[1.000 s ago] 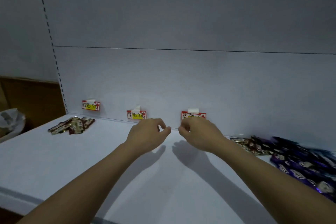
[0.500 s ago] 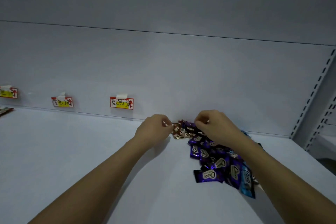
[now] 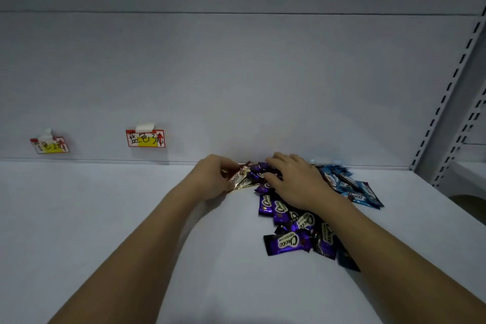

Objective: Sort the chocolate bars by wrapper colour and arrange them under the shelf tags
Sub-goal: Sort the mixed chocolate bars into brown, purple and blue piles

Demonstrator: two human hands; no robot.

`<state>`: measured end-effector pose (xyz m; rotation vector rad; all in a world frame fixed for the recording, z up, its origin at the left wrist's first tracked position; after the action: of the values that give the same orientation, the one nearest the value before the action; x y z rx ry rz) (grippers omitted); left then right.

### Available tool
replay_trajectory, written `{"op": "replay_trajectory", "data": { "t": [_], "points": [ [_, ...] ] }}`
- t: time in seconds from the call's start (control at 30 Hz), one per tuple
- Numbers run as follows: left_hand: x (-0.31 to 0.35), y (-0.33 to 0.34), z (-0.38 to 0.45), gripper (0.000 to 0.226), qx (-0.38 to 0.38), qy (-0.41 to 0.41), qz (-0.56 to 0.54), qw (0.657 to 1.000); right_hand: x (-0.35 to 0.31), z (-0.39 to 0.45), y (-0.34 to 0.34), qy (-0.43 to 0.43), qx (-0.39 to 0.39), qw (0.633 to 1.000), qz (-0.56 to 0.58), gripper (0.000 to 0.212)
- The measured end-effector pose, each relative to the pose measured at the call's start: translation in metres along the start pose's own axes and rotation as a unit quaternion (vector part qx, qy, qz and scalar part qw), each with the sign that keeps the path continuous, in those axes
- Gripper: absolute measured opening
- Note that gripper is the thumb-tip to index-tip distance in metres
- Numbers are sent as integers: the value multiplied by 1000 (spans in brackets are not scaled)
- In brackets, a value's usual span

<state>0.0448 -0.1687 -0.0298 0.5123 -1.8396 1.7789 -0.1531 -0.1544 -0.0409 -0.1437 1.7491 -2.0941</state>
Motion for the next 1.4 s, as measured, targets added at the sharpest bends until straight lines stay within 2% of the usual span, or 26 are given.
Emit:
{"op": "replay_trajectory", "data": {
  "t": [0.07,0.23,0.33,0.43,0.53,0.6,0.67,0.83,0.93,1.0,1.1,1.17,1.4],
  "points": [
    [-5,-7,-3,47,-13,-15,-1,1000,2,0,2,-4,-31,999,-3,48],
    [-13,-19,-12,42,-14,-34,-5,999,0,-9,-14,-12,-24,1000,-5,34],
    [-15,-23,-15,41,-5,-44,-6,999,-8,-15,-21,-14,16,999,-39,31],
    [-16,-26,-14,27,13,-48,-41,998,-26,-9,-26,-60,66,996,-28,26],
    [-15,-23,-16,17,-8,-31,-48,998,-45,2,-22,-111,-5,994,11,23],
    [-15,-22,-18,21,-20,-29,-40,999,-45,6,-17,-89,-63,994,5,23],
    [-17,-23,-18,17,-30,-28,-41,998,-37,7,-15,-65,-77,995,-3,29],
    [-23,-29,-18,14,-65,-27,-41,997,-25,1,-21,-31,-39,999,3,42],
    [-23,-30,-18,13,-82,-26,-55,995,-30,8,-23,-39,7,998,-38,22],
    [-23,-32,-19,12,-81,-26,-75,994,-35,16,-23,-44,36,998,-40,24],
    [-24,-36,-18,11,-68,-16,-131,989,-37,27,-16,-69,-3,997,-28,39],
    [-26,-39,-17,8,-50,-14,-154,987,-34,32,-10,-70,-21,997,-29,39],
    [-20,-32,-11,8,28,-25,-214,976,-23,33,-2,-64,91,993,29,17]
  ]
}}
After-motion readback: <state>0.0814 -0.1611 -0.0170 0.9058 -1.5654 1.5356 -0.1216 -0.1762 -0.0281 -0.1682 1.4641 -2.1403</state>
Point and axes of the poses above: each hand's wrist, its own z-axis towards the middle knuckle, its own y-axis out of the palm, x = y × z, the point moved 2 cm from there along z, towards the middle knuckle, and after that the axes turned 8 degrees about -y, right-handed, at the moved point
